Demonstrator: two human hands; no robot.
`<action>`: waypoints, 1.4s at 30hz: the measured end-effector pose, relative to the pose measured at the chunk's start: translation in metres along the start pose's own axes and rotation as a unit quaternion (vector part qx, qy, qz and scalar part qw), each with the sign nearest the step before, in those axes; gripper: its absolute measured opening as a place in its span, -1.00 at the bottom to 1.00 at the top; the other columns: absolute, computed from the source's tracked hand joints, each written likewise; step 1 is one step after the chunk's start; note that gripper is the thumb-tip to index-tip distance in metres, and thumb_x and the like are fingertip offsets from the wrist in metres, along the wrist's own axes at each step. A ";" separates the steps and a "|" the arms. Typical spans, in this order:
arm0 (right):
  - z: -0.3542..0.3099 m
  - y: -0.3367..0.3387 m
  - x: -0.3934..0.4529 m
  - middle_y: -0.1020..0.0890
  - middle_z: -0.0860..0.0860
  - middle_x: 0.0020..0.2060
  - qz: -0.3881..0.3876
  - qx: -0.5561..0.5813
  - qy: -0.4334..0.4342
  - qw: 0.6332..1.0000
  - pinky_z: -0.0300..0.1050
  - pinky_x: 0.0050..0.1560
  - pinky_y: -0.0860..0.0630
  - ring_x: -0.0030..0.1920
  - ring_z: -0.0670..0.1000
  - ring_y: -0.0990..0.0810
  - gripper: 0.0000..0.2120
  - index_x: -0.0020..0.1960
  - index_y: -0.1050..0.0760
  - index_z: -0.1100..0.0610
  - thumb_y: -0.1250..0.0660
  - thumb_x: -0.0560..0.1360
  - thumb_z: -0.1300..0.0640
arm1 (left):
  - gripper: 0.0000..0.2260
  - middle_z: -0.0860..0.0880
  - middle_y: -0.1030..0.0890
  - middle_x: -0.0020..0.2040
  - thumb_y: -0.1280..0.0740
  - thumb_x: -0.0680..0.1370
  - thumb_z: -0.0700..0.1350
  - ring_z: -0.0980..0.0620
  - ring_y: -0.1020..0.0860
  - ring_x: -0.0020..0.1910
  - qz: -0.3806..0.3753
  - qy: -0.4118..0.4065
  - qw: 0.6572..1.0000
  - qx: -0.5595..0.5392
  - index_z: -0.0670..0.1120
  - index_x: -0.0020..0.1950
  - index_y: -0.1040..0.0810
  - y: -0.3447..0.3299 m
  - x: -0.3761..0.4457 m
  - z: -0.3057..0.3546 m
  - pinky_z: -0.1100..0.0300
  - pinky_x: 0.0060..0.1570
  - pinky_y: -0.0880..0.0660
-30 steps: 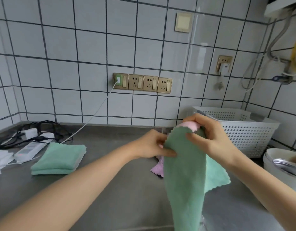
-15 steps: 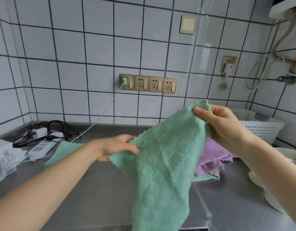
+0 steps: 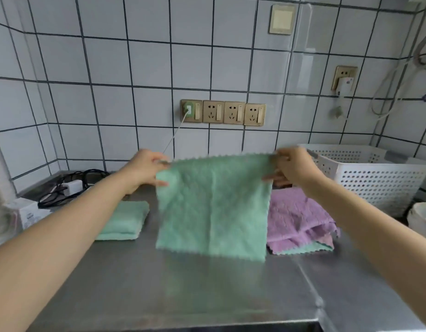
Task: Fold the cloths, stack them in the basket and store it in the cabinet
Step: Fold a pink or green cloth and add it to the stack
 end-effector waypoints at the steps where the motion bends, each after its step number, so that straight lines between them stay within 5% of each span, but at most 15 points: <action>1: -0.006 -0.004 0.004 -0.66 0.22 -0.07 0.025 0.075 0.011 0.997 -0.17 -0.30 -0.64 -0.26 0.03 -0.71 -0.84 0.06 -0.53 0.24 -0.19 0.60 0.26 | -0.93 -0.11 -0.52 -0.04 -0.35 0.52 -0.30 -0.08 -0.54 0.00 0.059 -0.045 0.997 -0.031 -0.18 -0.04 -0.58 0.004 0.005 0.008 0.17 -0.23 -0.64; 3: -0.011 -0.011 0.003 -0.66 0.19 -0.03 0.041 0.130 0.062 0.989 -0.17 -0.07 -0.63 -0.10 -0.01 -0.70 -0.84 0.02 -0.53 0.24 -0.18 0.60 0.26 | -0.87 -0.06 -0.58 0.01 -0.37 0.51 -0.26 -0.05 -0.58 0.06 0.129 -0.119 0.984 0.033 -0.10 0.01 -0.63 0.014 0.008 0.015 0.10 0.08 -0.57; 5: -0.001 -0.020 -0.007 -0.67 0.16 -0.06 0.037 0.101 0.097 0.989 -0.11 0.00 -0.62 -0.05 -0.01 -0.69 -0.84 -0.05 -0.54 0.21 -0.19 0.60 0.25 | -0.82 0.02 -0.61 0.01 -0.35 0.52 -0.23 0.03 -0.56 0.07 0.138 -0.156 0.971 0.122 -0.12 0.09 -0.65 0.021 -0.003 0.007 0.20 0.16 -0.44; 8: 0.041 -0.038 -0.027 -0.67 0.13 -0.26 0.016 -0.043 0.125 0.991 0.06 -0.17 -0.60 -0.29 0.02 -0.63 -0.82 -0.16 -0.55 0.17 -0.23 0.57 0.20 | -0.79 0.03 -0.64 0.07 -0.33 0.53 -0.28 0.09 -0.55 0.14 0.062 -0.158 0.969 0.180 -0.04 0.07 -0.66 0.023 -0.022 -0.040 0.23 0.16 -0.38; 10: 0.072 -0.055 -0.044 -0.67 0.00 -0.26 -0.041 -0.112 0.105 0.987 -0.27 -0.35 -0.51 -0.42 -0.24 -0.50 -0.81 -0.06 -0.63 0.07 -0.24 0.56 0.22 | -0.67 0.03 -0.61 0.14 -0.29 0.51 -0.38 0.06 -0.53 0.23 0.000 -0.129 0.969 0.211 0.02 0.09 -0.63 0.020 -0.037 -0.080 0.22 0.26 -0.35; 12: 0.104 -0.074 -0.062 -0.67 -0.10 0.01 -0.114 -0.148 0.074 0.980 -0.42 -0.12 -0.52 -0.15 -0.31 -0.59 -0.76 0.13 -0.63 0.02 -0.26 0.56 0.20 | -0.61 0.10 -0.52 0.20 -0.24 0.51 -0.43 0.06 -0.45 0.33 -0.076 -0.102 0.956 0.263 -0.05 0.20 -0.59 0.015 -0.056 -0.115 0.33 0.32 -0.22; 14: 0.133 -0.087 -0.076 -0.61 -0.06 0.19 -0.151 -0.188 0.067 0.968 -0.21 0.24 -0.46 0.16 -0.10 -0.59 -0.75 0.16 -0.61 0.01 -0.29 0.55 0.20 | -0.59 0.18 -0.39 0.28 -0.21 0.54 -0.40 0.15 -0.30 0.42 -0.158 -0.113 0.921 0.337 -0.06 0.31 -0.51 0.009 -0.076 -0.148 0.46 0.34 -0.04; 17: 0.153 -0.093 -0.091 -0.49 -0.09 0.32 -0.195 -0.264 0.117 0.938 -0.38 0.33 -0.19 0.38 -0.09 -0.38 -0.69 0.19 -0.59 0.00 -0.26 0.54 0.26 | -0.55 0.29 -0.21 0.36 -0.15 0.59 -0.31 0.29 -0.05 0.44 -0.219 -0.151 0.861 0.433 0.07 0.42 -0.36 0.008 -0.099 -0.174 0.33 0.45 0.08; 21: 0.151 -0.082 -0.104 -0.49 -0.20 0.28 -0.233 -0.207 0.141 0.940 -0.57 0.24 -0.16 0.42 -0.22 -0.22 -0.60 0.20 -0.58 -0.05 -0.26 0.45 0.29 | -0.60 0.32 -0.26 0.36 -0.14 0.63 -0.21 0.37 -0.14 0.40 -0.231 -0.127 0.873 0.410 0.14 0.42 -0.35 0.016 -0.114 -0.167 0.44 0.40 -0.02; 25: 0.144 -0.069 -0.117 -0.53 -0.52 0.03 -0.293 -0.168 0.135 0.932 -0.59 0.11 -0.27 0.28 -0.39 -0.32 -0.69 0.05 -0.65 -0.10 -0.31 0.42 0.21 | -0.70 0.35 -0.38 0.30 -0.27 0.59 -0.04 0.47 -0.31 0.30 -0.362 -0.054 0.861 0.354 0.38 0.18 -0.43 0.027 -0.125 -0.148 0.46 0.33 -0.22; 28: 0.130 -0.062 -0.122 -0.63 -0.31 0.05 -0.364 -0.085 0.056 0.926 -0.52 0.17 -0.30 0.21 -0.38 -0.43 -0.84 -0.01 -0.69 0.00 -0.34 0.48 0.10 | -0.68 0.42 -0.44 0.24 -0.35 0.43 0.28 0.48 -0.36 0.25 -0.461 0.020 0.822 0.333 0.28 0.16 -0.55 0.033 -0.123 -0.123 0.46 0.29 -0.24; 31: 0.117 -0.069 -0.098 -0.70 -0.16 -0.12 -0.286 0.016 -0.017 0.958 -0.42 -0.04 -0.44 -0.04 -0.21 -0.62 -0.73 -0.08 -0.69 0.12 -0.24 0.57 0.04 | -0.68 0.32 -0.57 -0.19 -0.28 0.40 0.38 0.35 -0.51 -0.17 -0.393 0.042 0.868 0.300 0.19 -0.12 -0.63 0.030 -0.093 -0.118 0.35 -0.03 -0.40; 34: 0.119 -0.093 -0.055 -0.59 -0.06 -0.35 -0.181 -0.107 -0.010 0.978 -0.22 -0.31 -0.39 -0.36 -0.07 -0.50 -0.81 -0.24 -0.63 0.10 -0.32 0.51 0.15 | -0.79 0.15 -0.62 -0.08 -0.33 0.51 0.14 0.19 -0.54 -0.12 -0.236 -0.012 0.907 0.349 0.08 0.02 -0.64 0.009 -0.050 -0.130 0.26 0.05 -0.44; 38: 0.135 -0.139 -0.008 -0.67 0.08 0.04 -0.163 -0.268 0.021 0.949 -0.14 0.04 -0.51 0.03 0.11 -0.62 -0.75 0.09 -0.60 0.20 -0.21 0.51 0.24 | -0.72 -0.06 -0.61 0.14 -0.19 0.55 -0.18 -0.09 -0.56 0.09 -0.089 -0.039 0.858 0.504 0.04 0.16 -0.58 -0.015 -0.002 -0.149 0.07 0.09 -0.51; 42: 0.155 -0.182 0.017 -0.52 0.14 0.14 -0.200 -0.409 0.144 0.878 -0.01 0.08 -0.35 0.15 0.24 -0.47 -0.67 0.21 -0.46 0.20 -0.12 0.49 0.31 | -0.64 -0.18 -0.54 0.10 -0.15 0.49 -0.34 -0.24 -0.53 0.05 -0.072 -0.027 0.791 0.607 -0.02 0.19 -0.50 -0.025 0.028 -0.170 0.05 -0.09 -0.48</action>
Point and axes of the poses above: each hand's wrist, its own x-axis towards the middle knuckle, its own y-axis out of the back of the hand, z = x × y, the point moved 2 cm from there along x, towards the middle knuckle
